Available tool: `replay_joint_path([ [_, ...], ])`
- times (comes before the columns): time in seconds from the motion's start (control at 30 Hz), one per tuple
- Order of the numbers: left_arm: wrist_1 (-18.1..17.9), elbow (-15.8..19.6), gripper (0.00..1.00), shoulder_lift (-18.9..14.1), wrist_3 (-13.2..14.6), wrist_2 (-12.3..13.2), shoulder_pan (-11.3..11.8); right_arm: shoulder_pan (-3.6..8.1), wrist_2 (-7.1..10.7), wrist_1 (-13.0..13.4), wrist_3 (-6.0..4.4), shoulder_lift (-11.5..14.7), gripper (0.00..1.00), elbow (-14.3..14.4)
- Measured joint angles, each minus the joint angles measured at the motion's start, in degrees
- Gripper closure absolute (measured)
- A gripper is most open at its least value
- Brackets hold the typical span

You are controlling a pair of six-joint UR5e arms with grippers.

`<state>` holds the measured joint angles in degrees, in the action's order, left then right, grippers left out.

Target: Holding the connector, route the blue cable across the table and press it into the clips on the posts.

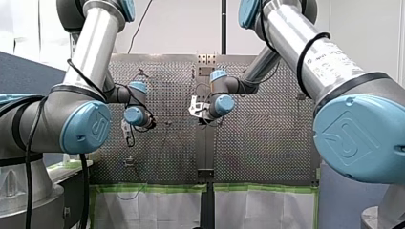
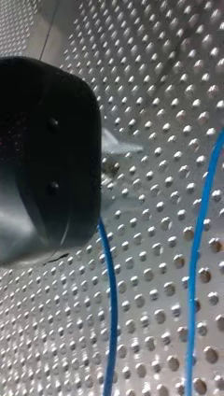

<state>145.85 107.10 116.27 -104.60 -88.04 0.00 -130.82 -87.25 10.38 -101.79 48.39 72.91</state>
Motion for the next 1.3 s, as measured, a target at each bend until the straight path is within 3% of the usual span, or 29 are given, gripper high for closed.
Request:
replay_joint_path([
  [0.33,4.77,0.35,0.00,-0.17,1.53,-0.64,-0.41,0.01,0.23,-0.13,0.01,0.01,1.00,0.00],
  [0.53,6.85,2.39,0.00,-1.08,2.89,-1.18,-1.11,0.06,0.23,-0.18,0.03,0.01,1.00,0.00],
  [0.87,4.68,7.57,0.00,-6.11,0.91,-1.35,-2.71,0.36,0.23,-0.24,0.02,0.02,1.00,0.00],
  [1.07,5.21,10.51,0.00,-9.74,0.36,-1.10,-3.67,0.84,0.30,-0.28,-0.07,0.06,1.00,0.00],
  [1.3,5.40,11.84,0.00,-13.51,0.36,0.46,-5.35,1.56,0.32,-0.28,-0.19,0.07,1.00,0.00],
])
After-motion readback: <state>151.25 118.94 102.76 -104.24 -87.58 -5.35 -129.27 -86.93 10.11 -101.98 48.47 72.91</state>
